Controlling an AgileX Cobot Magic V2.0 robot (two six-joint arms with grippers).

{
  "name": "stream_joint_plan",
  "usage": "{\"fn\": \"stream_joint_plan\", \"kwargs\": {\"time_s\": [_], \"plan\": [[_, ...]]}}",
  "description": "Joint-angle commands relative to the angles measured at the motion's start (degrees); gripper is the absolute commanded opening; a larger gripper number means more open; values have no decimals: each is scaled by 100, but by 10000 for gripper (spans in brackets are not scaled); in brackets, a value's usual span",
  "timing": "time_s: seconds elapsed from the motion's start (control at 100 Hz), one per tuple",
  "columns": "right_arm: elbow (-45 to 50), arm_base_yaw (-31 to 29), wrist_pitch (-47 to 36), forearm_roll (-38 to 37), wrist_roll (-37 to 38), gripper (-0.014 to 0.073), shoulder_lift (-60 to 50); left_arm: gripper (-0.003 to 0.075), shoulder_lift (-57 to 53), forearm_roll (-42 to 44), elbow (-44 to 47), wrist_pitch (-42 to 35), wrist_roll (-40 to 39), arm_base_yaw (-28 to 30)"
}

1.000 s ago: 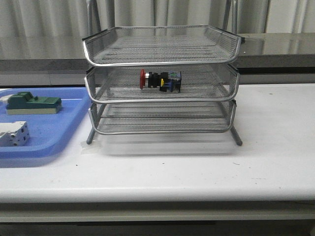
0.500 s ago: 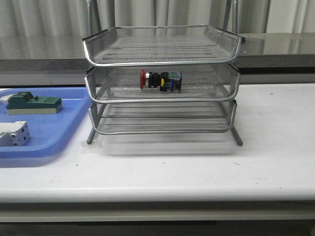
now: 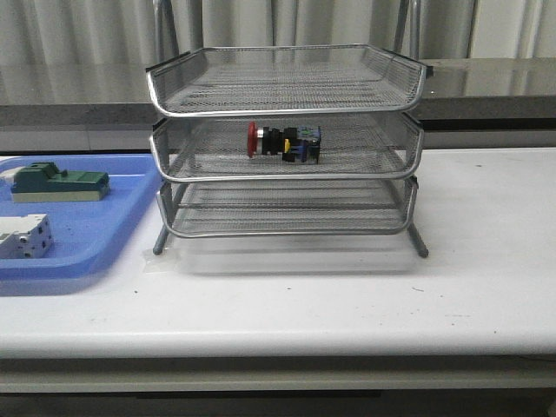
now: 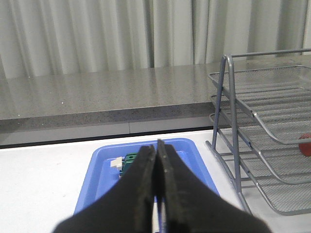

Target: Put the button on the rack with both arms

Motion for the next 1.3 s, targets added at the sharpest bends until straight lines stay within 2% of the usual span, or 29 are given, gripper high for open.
{"fn": "stream_joint_plan", "kwargs": {"time_s": [0.0, 0.74, 0.92, 0.99, 1.16, 1.29], "plan": [[10, -38, -517, -38, -43, -57, -92, -20, 47, -65, -160, -456, -56, 12], [10, -38, -517, -38, -43, -57, -92, -20, 47, -65, -160, -470, -56, 12], [10, -38, -517, -38, -43, -57, -92, -20, 47, 184, -94, -451, -76, 12], [10, -38, -517, -38, -43, -57, -92, -20, 47, 664, -91, -451, -542, 12], [10, -38, -517, -38, -43, -57, -92, -20, 47, 2381, 72, -529, -2491, 12], [10, -38, -517, -38, -43, -57, -92, -20, 3, 2593, 378, -754, -2860, 12]]}}
